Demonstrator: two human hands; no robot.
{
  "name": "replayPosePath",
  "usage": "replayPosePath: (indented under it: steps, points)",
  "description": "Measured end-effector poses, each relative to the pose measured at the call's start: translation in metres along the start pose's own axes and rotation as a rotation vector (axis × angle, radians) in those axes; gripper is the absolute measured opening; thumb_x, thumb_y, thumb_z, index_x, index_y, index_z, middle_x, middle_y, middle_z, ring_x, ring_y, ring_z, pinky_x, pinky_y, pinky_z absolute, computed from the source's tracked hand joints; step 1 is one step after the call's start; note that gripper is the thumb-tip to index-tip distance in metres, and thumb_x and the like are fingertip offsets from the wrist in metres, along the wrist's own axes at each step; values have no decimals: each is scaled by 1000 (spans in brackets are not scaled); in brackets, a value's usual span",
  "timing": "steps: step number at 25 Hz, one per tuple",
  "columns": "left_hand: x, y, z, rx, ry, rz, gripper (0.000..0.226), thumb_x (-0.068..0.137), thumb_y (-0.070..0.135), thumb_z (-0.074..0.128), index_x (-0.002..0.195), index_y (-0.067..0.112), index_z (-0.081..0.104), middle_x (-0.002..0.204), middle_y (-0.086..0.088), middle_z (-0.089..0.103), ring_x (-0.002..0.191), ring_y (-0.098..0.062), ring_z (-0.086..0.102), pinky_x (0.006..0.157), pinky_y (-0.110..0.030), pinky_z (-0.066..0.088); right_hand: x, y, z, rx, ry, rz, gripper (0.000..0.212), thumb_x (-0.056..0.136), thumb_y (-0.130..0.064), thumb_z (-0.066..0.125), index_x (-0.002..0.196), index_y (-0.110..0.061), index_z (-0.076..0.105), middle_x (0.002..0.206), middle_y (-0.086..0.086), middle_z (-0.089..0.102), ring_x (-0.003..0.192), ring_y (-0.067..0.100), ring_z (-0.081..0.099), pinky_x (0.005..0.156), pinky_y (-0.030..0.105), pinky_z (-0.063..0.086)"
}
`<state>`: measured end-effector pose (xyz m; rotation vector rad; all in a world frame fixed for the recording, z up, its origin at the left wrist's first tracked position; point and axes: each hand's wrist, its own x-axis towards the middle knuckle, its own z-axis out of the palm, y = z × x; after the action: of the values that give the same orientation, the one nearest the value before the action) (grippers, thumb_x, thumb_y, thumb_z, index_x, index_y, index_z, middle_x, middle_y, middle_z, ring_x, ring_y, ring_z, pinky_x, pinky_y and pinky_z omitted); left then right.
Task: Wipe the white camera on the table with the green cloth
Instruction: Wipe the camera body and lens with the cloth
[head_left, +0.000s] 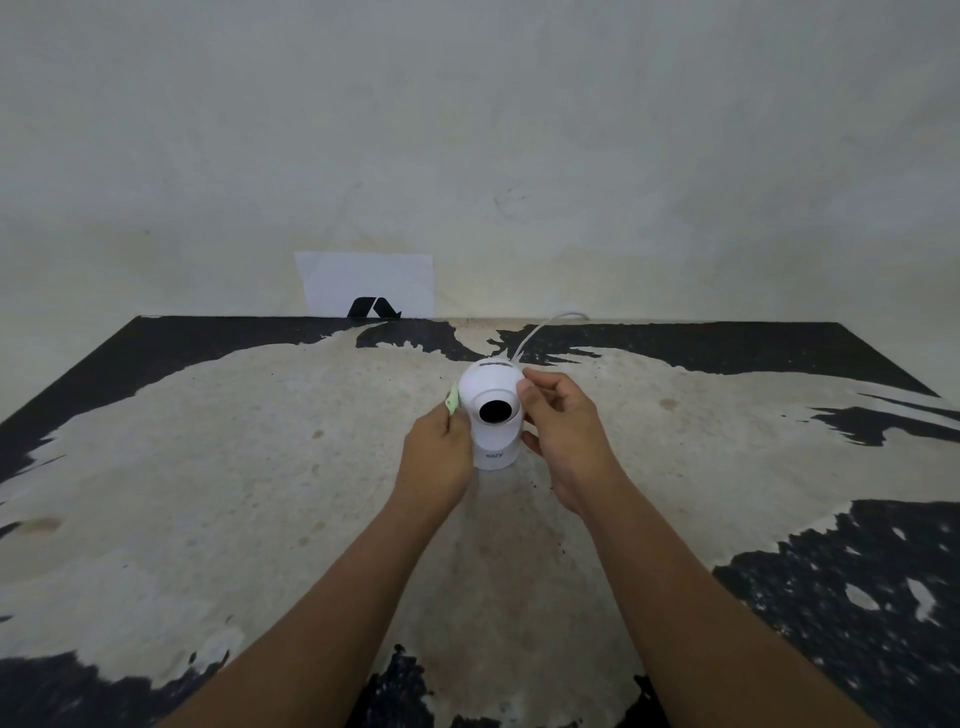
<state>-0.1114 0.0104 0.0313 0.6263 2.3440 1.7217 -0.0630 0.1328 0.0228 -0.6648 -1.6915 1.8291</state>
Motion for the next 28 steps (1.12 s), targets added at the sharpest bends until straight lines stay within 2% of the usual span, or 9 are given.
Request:
replayPosePath:
  steps: [3, 5, 8, 10, 12, 14, 19, 21, 28]
  points:
    - [2, 14, -3, 32, 10, 162, 37, 99, 21, 34, 128, 12, 54, 109, -13, 67, 94, -25, 62, 77, -35, 49, -1, -1, -1, 2, -9, 7, 24, 91, -29, 59, 114, -23, 63, 115, 2, 65, 109, 19, 61, 97, 48, 51]
    - [5, 13, -3, 106, 2, 223, 44, 98, 20, 34, 142, 17, 41, 132, -11, 59, 115, -25, 57, 95, -27, 45, -1, -2, 0, 7, -9, 12, 23, 92, -28, 59, 114, -23, 63, 115, 2, 65, 108, 20, 61, 97, 48, 51]
    - [7, 4, -1, 142, 32, 224, 44, 98, 20, 35, 142, 19, 39, 104, -8, 66, 84, -17, 60, 65, -9, 40, -2, -3, 0, 4, -10, 20, 19, 92, -28, 58, 111, -25, 62, 115, 1, 64, 109, 19, 60, 98, 48, 50]
    - [7, -5, 0, 165, 47, 168, 34, 99, 21, 35, 122, 14, 57, 82, -4, 62, 69, -15, 54, 53, -11, 37, -1, -3, 0, 10, -15, 23, 21, 92, -29, 58, 112, -23, 62, 115, 1, 65, 109, 19, 60, 98, 48, 51]
    - [5, -14, 0, 178, -5, 94, 28, 99, 22, 34, 93, 10, 59, 73, -2, 58, 71, -21, 53, 53, -18, 36, -1, -2, 0, 18, -13, 21, 25, 92, -29, 59, 115, -21, 62, 115, 2, 65, 109, 20, 61, 97, 49, 51]
    - [-1, -14, 0, 165, -34, 71, 30, 99, 20, 33, 87, 7, 58, 69, 2, 54, 70, -20, 51, 54, -20, 35, -1, -1, 0, 23, -10, 21, 26, 92, -29, 59, 116, -20, 62, 115, 3, 65, 110, 20, 61, 97, 49, 51]
    - [6, 4, -1, -72, 43, 149, 36, 99, 19, 34, 128, 18, 55, 97, 0, 65, 83, -10, 59, 70, -18, 44, -2, 1, 1, -8, -14, -5, 25, 91, -34, 59, 114, -25, 62, 117, 2, 65, 111, 19, 60, 97, 49, 51]
    - [7, -2, 1, 8, 32, 73, 33, 99, 23, 34, 110, 9, 62, 92, -10, 65, 80, -22, 60, 67, -28, 44, -2, 1, 1, -6, -8, -6, 24, 91, -33, 59, 113, -25, 62, 117, 3, 65, 111, 20, 60, 97, 50, 51]
    - [-35, -6, -9, 230, -105, 72, 31, 98, 21, 35, 74, 9, 51, 64, 1, 48, 60, -14, 43, 53, -24, 30, -8, -8, -2, -18, -16, 45, 26, 93, -28, 57, 118, -22, 62, 117, 0, 65, 111, 18, 60, 98, 44, 50]
